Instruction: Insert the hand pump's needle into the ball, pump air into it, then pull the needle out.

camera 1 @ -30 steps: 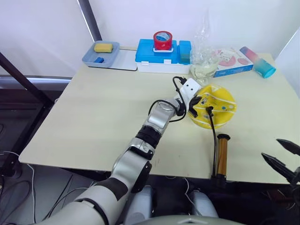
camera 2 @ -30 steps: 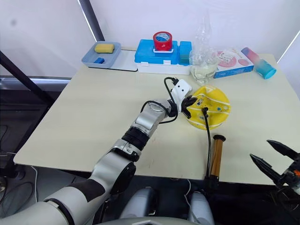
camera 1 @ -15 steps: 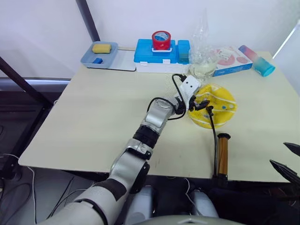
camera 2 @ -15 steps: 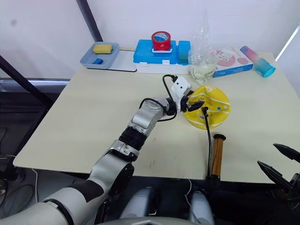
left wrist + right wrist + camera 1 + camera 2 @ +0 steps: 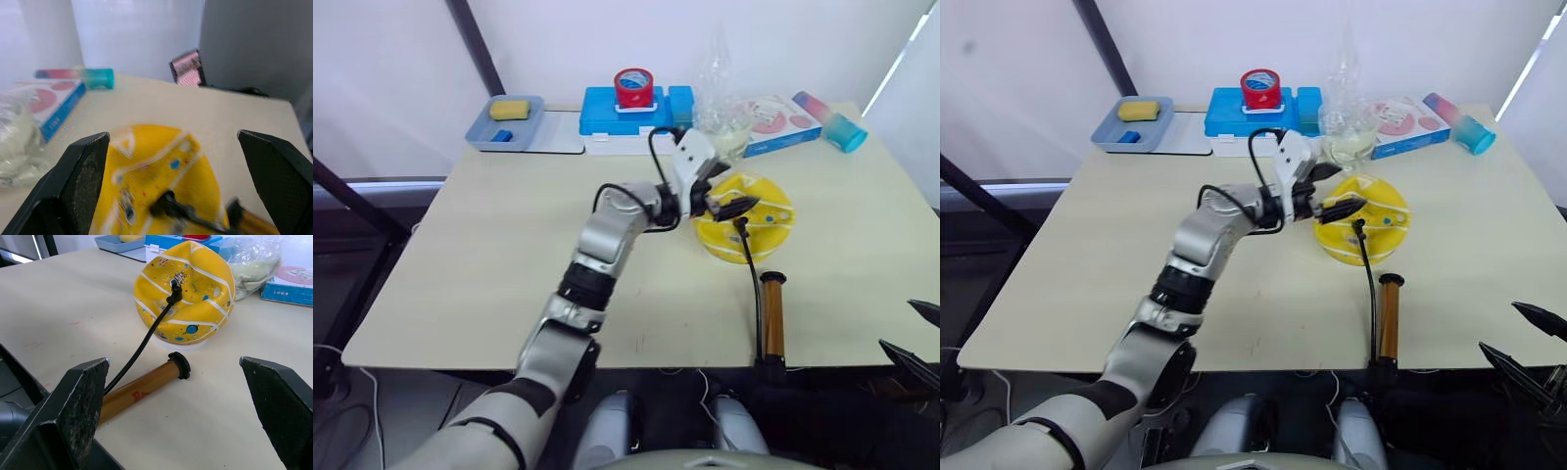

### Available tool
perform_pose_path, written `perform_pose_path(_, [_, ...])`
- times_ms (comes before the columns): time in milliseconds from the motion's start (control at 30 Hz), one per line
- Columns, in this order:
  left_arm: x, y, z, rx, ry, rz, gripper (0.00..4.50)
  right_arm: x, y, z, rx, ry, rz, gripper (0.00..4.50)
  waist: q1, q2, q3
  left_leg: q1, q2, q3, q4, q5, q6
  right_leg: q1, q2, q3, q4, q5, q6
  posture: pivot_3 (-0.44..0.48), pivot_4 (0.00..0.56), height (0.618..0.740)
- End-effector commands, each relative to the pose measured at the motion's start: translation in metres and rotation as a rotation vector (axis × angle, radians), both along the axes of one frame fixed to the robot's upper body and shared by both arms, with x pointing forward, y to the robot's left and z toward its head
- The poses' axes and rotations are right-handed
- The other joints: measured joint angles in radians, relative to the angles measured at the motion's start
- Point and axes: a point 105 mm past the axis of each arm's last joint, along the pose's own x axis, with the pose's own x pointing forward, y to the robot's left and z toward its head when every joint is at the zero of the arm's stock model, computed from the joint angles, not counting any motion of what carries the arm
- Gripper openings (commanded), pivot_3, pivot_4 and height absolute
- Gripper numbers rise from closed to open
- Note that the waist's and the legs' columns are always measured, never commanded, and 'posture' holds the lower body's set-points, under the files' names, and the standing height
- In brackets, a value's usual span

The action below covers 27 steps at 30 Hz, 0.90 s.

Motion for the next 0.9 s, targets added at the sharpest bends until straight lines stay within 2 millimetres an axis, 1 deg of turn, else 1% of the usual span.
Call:
perform_pose_path(33, [-0.023,0.003,0.0,0.036,0.014,-0.12,4.45,-0.003,0.003,0.007,-0.008,-0.035,0.036,4.5,-0.003,0.001,0.0,0.0,0.0,0.0,0.0,0.0,0.0,0.0,0.0,0.001,0.0,0.0,0.0,0.0,0.15,0.729])
perform_pose_path(133, [-0.04,0.013,-0.018,0.102,0.086,-0.187,4.45,-0.004,0.006,0.008,-0.011,-0.04,0.062,4.5,-0.004,0.001,-0.001,0.0,0.0,0.002,0.002,-0.001,0.001,0.0,0.0,0.003,0.0,0.002,0.002,0.0,0.15,0.729])
perform_pose_path(233, [-0.047,0.016,-0.028,0.132,0.128,-0.201,4.45,-0.004,0.009,0.009,-0.014,-0.043,0.082,4.5,0.002,0.001,-0.001,0.0,0.001,0.004,0.006,-0.002,0.004,0.0,0.0,0.005,0.0,0.002,0.003,0.0,0.15,0.729])
perform_pose_path(467, [-0.061,0.009,-0.059,0.16,0.296,-0.181,4.45,-0.007,0.018,0.012,-0.009,-0.052,0.116,4.5,0.004,0.001,-0.001,-0.001,0.001,0.006,0.01,-0.005,0.007,0.0,-0.001,0.006,0.001,0.003,0.002,0.0,0.15,0.729])
perform_pose_path(567, [-0.063,0.002,-0.074,0.174,0.359,-0.157,4.45,-0.007,0.024,0.014,-0.005,-0.059,0.124,4.5,0.005,0.001,-0.001,-0.001,0.001,0.006,0.01,-0.005,0.007,0.0,-0.001,0.006,0.001,0.003,0.002,0.0,0.15,0.729])
perform_pose_path(633, [-0.066,-0.004,-0.081,0.174,0.397,-0.155,4.45,-0.007,0.027,0.014,-0.005,-0.06,0.126,4.5,0.004,0.001,-0.001,-0.001,0.001,0.006,0.01,-0.005,0.007,0.0,-0.001,0.006,0.001,0.003,0.003,0.0,0.15,0.729])
perform_pose_path(900, [-0.072,-0.045,-0.103,0.164,0.516,-0.111,4.45,-0.014,0.034,0.008,-0.016,-0.045,0.117,4.5,0.005,0.0,0.0,-0.002,0.0,0.004,0.011,-0.005,0.007,0.0,0.0,0.007,0.0,0.003,0.003,0.0,0.15,0.729])
